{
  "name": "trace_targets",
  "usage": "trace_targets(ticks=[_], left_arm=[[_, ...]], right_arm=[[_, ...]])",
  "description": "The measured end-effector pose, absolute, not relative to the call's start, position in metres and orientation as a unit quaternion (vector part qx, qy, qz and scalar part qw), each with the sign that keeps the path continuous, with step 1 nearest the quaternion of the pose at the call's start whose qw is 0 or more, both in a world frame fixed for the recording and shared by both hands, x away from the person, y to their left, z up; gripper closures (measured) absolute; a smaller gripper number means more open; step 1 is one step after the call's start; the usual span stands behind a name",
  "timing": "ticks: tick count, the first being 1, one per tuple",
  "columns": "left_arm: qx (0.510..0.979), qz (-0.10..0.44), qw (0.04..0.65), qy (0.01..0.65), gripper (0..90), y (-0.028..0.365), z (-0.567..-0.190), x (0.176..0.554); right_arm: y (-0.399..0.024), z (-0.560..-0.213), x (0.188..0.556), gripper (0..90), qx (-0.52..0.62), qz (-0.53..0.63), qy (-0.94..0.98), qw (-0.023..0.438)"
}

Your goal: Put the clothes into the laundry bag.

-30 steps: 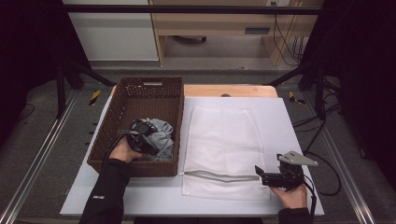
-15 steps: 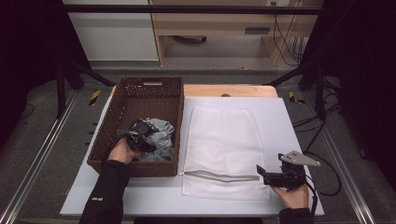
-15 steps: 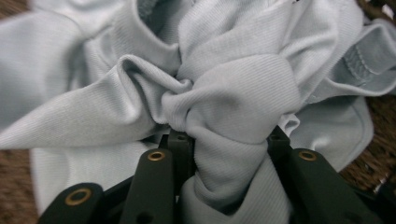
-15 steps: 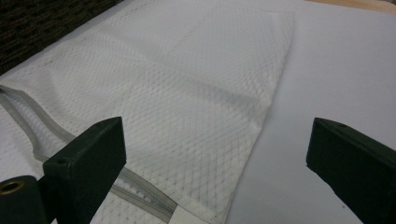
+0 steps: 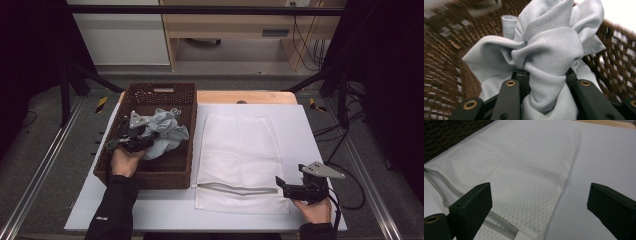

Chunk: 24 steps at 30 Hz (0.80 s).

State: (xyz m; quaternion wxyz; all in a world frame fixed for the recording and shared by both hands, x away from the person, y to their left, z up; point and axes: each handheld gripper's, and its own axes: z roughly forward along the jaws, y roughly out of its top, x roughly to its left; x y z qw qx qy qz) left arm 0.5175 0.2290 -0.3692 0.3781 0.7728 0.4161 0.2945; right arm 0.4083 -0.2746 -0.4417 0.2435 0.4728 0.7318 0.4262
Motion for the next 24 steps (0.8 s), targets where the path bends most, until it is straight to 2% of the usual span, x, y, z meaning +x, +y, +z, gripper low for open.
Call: trace_targets(ticks=[12, 24], left_arm=[[0.664, 0.369, 0.502, 0.414, 68.9, 0.247, -0.326, 0.48], [0.62, 0.386, 0.564, 0.385, 68.9, 0.242, -0.289, 0.449]], right_arm=[[-0.273, -0.441, 0.408, 7.1, 0.468, 0.43, 0.732, 0.243], [-0.273, -0.443, 0.408, 7.4, 0.466, 0.43, 0.734, 0.242]])
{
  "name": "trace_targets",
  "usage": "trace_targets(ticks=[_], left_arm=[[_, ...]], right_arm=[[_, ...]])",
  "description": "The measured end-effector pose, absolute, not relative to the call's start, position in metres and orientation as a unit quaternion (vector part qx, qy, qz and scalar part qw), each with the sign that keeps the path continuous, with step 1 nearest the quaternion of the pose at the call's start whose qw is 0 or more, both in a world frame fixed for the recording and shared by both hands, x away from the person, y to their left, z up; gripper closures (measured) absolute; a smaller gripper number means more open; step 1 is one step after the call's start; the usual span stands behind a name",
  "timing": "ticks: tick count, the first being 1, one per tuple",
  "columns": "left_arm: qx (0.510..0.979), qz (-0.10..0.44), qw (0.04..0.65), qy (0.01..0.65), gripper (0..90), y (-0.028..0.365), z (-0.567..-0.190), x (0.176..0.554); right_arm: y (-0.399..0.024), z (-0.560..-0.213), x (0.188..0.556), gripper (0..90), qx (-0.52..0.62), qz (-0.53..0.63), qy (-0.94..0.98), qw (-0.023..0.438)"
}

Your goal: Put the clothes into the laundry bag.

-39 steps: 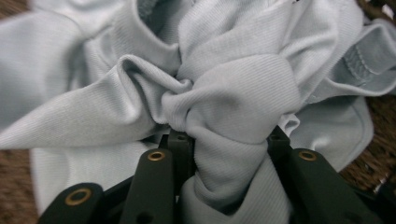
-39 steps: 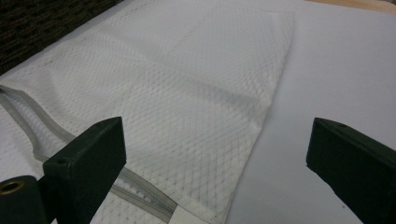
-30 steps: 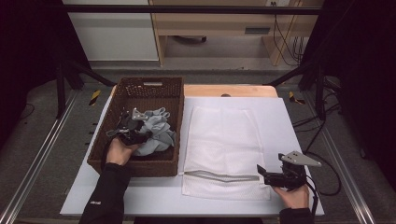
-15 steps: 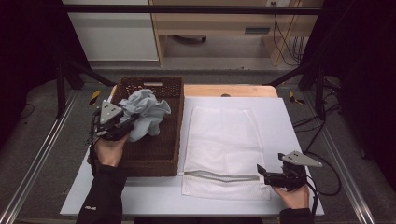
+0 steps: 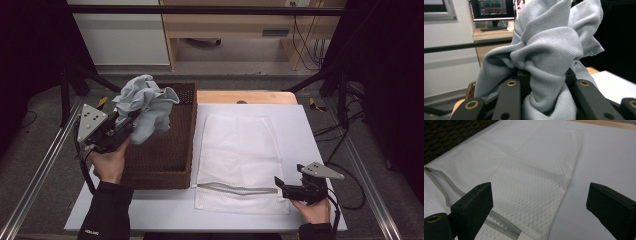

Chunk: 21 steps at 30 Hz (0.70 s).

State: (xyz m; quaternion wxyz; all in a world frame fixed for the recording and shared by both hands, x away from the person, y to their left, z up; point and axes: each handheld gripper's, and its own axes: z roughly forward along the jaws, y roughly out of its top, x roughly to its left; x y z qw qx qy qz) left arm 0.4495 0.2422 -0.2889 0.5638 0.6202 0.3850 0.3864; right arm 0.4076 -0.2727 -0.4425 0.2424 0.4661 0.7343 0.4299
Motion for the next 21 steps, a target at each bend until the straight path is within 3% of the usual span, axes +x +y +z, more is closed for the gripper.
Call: trace_targets(ticks=[21], left_arm=[[0.609, 0.376, 0.624, 0.313, 68.7, 0.203, -0.235, 0.406]], right_arm=[[-0.274, -0.443, 0.405, 9.5, 0.459, 0.434, 0.732, 0.256]])
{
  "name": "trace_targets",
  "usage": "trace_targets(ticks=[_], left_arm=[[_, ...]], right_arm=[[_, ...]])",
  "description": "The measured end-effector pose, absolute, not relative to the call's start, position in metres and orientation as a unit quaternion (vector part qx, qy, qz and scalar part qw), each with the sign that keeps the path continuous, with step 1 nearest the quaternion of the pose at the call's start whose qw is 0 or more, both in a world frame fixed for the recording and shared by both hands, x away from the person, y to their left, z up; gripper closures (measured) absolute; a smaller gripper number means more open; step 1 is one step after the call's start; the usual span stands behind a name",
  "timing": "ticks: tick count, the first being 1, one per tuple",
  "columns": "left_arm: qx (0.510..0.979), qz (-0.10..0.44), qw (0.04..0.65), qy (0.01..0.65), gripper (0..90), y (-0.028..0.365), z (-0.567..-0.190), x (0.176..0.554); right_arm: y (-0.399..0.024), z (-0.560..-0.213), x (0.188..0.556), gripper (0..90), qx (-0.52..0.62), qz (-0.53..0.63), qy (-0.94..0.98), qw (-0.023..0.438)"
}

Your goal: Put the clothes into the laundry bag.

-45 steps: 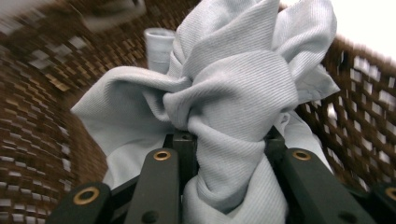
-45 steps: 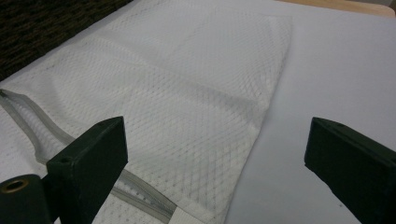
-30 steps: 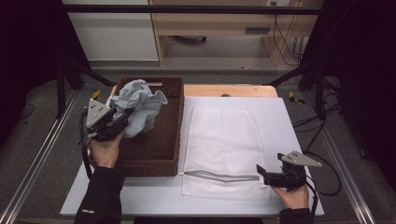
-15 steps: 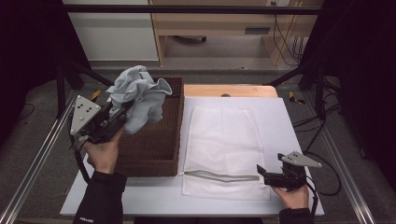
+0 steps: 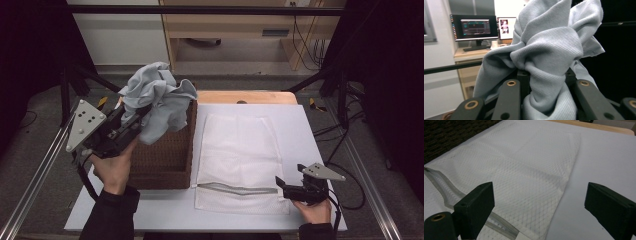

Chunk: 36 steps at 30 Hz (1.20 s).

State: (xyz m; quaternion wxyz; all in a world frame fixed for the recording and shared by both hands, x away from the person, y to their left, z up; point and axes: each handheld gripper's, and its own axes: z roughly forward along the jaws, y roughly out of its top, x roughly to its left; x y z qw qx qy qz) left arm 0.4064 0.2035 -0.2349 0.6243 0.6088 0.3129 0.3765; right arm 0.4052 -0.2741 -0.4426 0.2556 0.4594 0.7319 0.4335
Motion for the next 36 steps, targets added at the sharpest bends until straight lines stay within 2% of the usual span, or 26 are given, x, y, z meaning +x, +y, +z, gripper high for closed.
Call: trace_targets(ticks=[11, 19, 27, 36], left_arm=[[0.621, 0.358, 0.635, 0.288, 68.6, 0.171, -0.216, 0.397], [0.636, 0.331, 0.645, 0.265, 68.6, 0.135, -0.218, 0.398], [0.664, 0.306, 0.637, 0.245, 68.5, 0.091, -0.235, 0.406], [0.701, 0.256, 0.62, 0.242, 68.4, 0.046, -0.274, 0.422]], right_arm=[[-0.277, -0.44, 0.403, 10.4, 0.459, 0.437, 0.729, 0.261], [-0.28, -0.438, 0.401, 12.0, 0.459, 0.436, 0.727, 0.267], [-0.287, -0.438, 0.4, 11.8, 0.467, 0.433, 0.722, 0.27], [-0.291, -0.439, 0.4, 13.1, 0.471, 0.427, 0.723, 0.271]])
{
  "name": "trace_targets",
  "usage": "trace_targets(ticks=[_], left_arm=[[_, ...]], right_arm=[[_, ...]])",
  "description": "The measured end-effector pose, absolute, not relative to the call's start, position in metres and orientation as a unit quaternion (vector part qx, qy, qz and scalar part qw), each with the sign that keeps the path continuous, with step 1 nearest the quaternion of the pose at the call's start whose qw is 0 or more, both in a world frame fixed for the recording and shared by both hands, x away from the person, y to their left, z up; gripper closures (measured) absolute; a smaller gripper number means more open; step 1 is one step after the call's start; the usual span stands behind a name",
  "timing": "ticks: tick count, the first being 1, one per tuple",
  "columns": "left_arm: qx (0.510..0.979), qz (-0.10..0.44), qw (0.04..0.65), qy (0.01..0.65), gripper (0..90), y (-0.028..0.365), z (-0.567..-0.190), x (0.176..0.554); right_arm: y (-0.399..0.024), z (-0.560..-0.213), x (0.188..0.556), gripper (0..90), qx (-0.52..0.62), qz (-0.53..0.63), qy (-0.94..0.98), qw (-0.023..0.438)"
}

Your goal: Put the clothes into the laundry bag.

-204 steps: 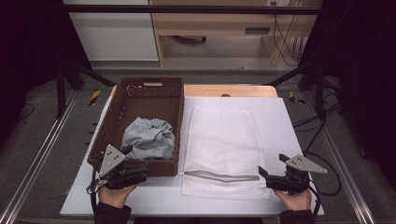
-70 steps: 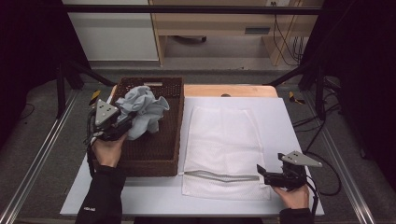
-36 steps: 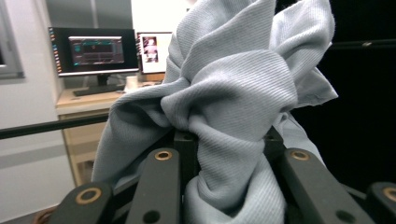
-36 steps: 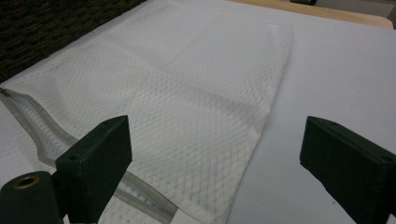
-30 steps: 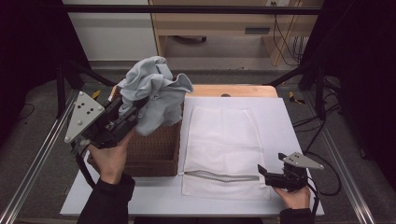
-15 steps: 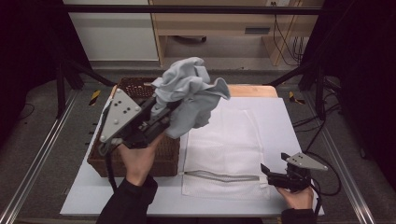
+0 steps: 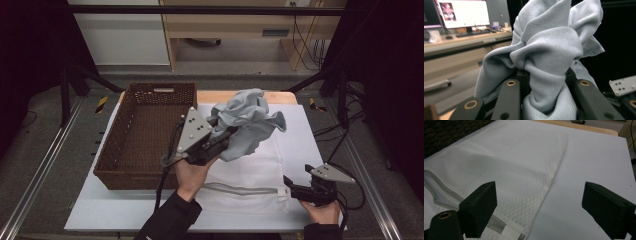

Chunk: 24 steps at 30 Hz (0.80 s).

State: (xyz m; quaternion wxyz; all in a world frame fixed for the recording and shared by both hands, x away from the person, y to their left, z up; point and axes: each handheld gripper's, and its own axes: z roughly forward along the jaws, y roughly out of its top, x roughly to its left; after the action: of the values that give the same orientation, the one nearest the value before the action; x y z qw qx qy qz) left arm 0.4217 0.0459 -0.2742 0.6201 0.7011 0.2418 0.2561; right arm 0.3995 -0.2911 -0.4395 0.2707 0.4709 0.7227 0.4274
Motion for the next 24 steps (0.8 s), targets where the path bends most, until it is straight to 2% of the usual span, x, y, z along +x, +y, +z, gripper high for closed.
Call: trace_targets(ticks=[5, 11, 24], left_arm=[[0.723, 0.233, 0.606, 0.239, 68.3, 0.024, -0.303, 0.431], [0.752, 0.206, 0.578, 0.243, 67.9, 0.001, -0.341, 0.442], [0.819, 0.161, 0.491, 0.25, 64.2, -0.035, -0.424, 0.458]], right_arm=[[-0.294, -0.441, 0.4, 14.2, 0.468, 0.422, 0.725, 0.278], [-0.303, -0.44, 0.398, 19.9, 0.469, 0.435, 0.721, 0.266], [-0.311, -0.446, 0.399, 17.8, 0.497, 0.435, 0.703, 0.265]])
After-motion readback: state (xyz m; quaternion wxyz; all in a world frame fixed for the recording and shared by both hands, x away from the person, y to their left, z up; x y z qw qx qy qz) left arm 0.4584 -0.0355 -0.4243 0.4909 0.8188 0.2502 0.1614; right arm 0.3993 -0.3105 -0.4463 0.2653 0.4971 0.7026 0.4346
